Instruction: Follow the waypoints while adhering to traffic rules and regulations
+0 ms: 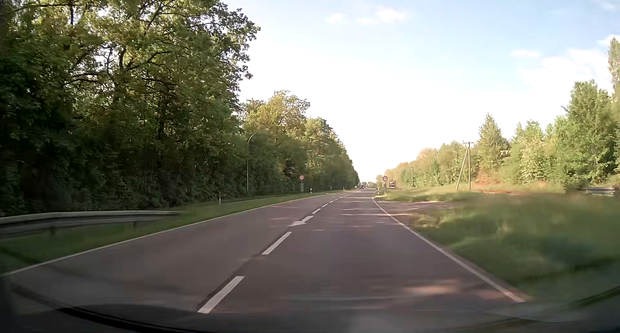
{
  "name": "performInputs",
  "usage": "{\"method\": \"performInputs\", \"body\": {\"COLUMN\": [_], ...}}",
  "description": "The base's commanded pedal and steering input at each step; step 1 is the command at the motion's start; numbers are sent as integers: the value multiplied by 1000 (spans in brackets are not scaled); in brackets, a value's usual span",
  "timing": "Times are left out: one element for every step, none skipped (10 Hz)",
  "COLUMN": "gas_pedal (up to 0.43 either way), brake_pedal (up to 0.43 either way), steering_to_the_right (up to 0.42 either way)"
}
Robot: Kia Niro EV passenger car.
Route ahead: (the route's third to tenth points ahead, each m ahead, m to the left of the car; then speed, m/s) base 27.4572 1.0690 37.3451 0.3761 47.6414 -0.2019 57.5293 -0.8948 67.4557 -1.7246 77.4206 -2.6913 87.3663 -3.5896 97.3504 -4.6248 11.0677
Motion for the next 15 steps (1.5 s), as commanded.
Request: {"method": "performInputs", "body": {"gas_pedal": [189, 189, 189, 189, 189, 189, 189, 197, 189, 189, 189, 189, 189, 189, 189], "brake_pedal": [0, 0, 0, 0, 0, 0, 0, 0, 0, 0, 0, 0, 0, 0, 0], "steering_to_the_right": [15, 15, 15, 15, 15, 14, 14, 14, 14, 14, 14, 13, 14, 14, 14]}}
